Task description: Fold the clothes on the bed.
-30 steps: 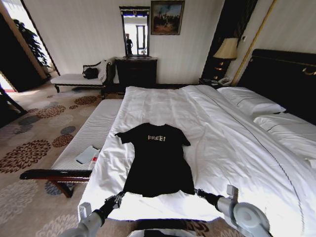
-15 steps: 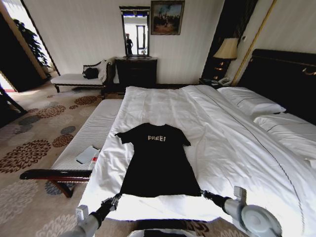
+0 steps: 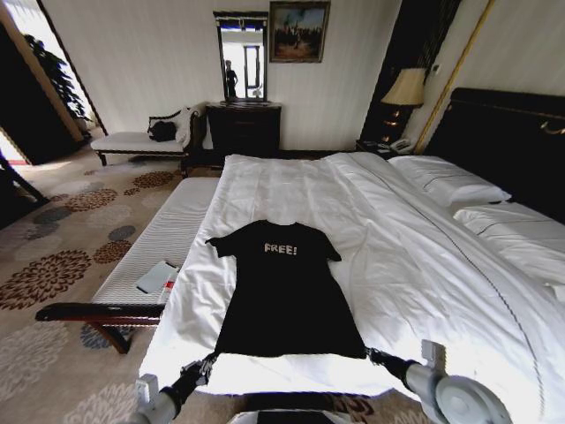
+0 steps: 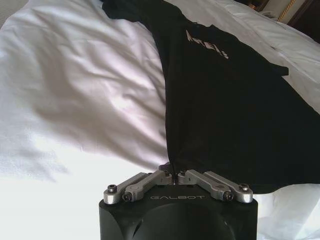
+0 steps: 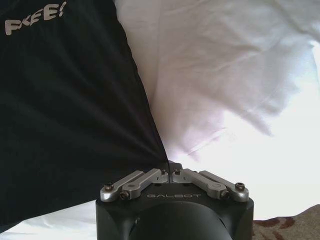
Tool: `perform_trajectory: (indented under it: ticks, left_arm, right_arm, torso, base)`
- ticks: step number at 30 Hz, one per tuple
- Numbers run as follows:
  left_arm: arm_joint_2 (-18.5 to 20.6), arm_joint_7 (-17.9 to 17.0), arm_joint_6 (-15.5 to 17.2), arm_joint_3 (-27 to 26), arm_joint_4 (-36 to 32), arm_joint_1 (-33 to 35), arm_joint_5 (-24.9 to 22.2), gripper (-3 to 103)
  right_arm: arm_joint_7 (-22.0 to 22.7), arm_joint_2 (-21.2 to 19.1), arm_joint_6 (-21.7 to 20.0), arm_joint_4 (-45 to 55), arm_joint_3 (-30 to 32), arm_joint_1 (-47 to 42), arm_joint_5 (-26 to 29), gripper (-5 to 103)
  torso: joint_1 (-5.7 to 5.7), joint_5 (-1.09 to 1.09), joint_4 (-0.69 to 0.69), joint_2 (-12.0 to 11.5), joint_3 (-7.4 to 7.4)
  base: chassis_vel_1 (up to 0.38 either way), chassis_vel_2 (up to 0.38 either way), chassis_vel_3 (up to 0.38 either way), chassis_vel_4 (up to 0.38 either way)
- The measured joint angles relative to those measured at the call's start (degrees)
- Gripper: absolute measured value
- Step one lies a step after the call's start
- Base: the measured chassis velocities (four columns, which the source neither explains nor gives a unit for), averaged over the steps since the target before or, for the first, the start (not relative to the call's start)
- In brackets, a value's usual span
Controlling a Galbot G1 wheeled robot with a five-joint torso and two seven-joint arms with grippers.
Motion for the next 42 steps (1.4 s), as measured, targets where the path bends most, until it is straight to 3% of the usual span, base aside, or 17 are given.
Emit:
perform_trajectory:
  ticks: [11, 21, 42]
  left_arm:
    - [1.1, 0.2, -0.2, -2.0, 0.5, 1.5, -0.4, 0]
    - [1.6, 0.1, -0.9, -4.6, 0.9, 4.5, -0.4, 0]
    - [-1.0, 0.0, -2.0, -2.0, 1.8, 6.5, 4.4, 0]
  right_arm:
    - [-0.2, -0.7, 0.0, 1.3, 1.7, -1.9, -0.4, 0]
    - [-0.5, 0.7, 0.0, 1.7, -0.6, -2.7, -4.1, 0]
    - [-0.8, 1.3, 0.0, 0.9, -2.3, -2.5, -6.7, 0]
  torso:
    - [0.0, -0.01, 0.0, 0.0, 0.0]
    - [0.0, -0.01, 0.0, 0.0, 0.0]
    - [0.0, 0.0, 0.0, 0.0, 0.0]
  base:
    - [0.0, 0.0, 0.0, 0.0]
    - [0.0, 0.0, 0.0, 0.0]
    - [0.0, 0.0, 0.0, 0.0]
